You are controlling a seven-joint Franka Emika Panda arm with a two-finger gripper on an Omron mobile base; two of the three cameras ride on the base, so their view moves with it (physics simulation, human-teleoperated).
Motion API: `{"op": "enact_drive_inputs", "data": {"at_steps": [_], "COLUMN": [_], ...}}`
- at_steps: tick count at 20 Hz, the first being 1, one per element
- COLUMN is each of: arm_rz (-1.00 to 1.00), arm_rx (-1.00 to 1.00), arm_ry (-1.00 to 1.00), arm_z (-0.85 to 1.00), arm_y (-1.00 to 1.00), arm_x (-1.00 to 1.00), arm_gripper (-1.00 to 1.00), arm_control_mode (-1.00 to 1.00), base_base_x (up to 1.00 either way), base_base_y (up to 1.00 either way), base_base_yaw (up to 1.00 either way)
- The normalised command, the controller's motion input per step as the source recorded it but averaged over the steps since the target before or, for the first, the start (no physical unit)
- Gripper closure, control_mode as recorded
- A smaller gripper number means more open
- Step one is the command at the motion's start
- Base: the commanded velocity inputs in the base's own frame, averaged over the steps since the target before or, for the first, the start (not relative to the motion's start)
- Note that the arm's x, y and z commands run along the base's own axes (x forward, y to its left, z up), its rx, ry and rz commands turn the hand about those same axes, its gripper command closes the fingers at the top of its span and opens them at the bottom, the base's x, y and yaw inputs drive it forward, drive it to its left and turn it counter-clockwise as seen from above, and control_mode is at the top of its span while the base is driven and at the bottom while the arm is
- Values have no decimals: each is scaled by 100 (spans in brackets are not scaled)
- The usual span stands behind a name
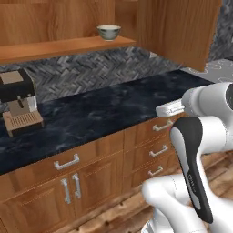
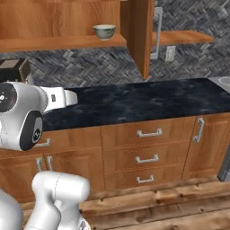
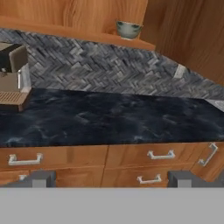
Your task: Take the smaller bowl and place it next to the appetizer plate on the dining counter , and place the larger bowl next to the plate with cooked food.
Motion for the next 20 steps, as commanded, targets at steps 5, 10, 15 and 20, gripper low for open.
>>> {"op": "enact_drive_inputs", "data": {"at_steps": [5,10,15,20], "arm_rz": [0,0,0,0], "arm_rx": [0,0,0,0], "arm_ry": [0,0,0,0], "arm_z": [0,0,0,0], "arm_y": [0,0,0,0], "arm_x": [0,0,0,0], "arm_gripper": [-100,-100,-100,-100], "arm_control_mode": [100,100,100,100], "base_base_x": [74,54,84,84], "base_base_y": [-1,-7,-1,-10], "base_base_yaw": [-3,0,0,0]}}
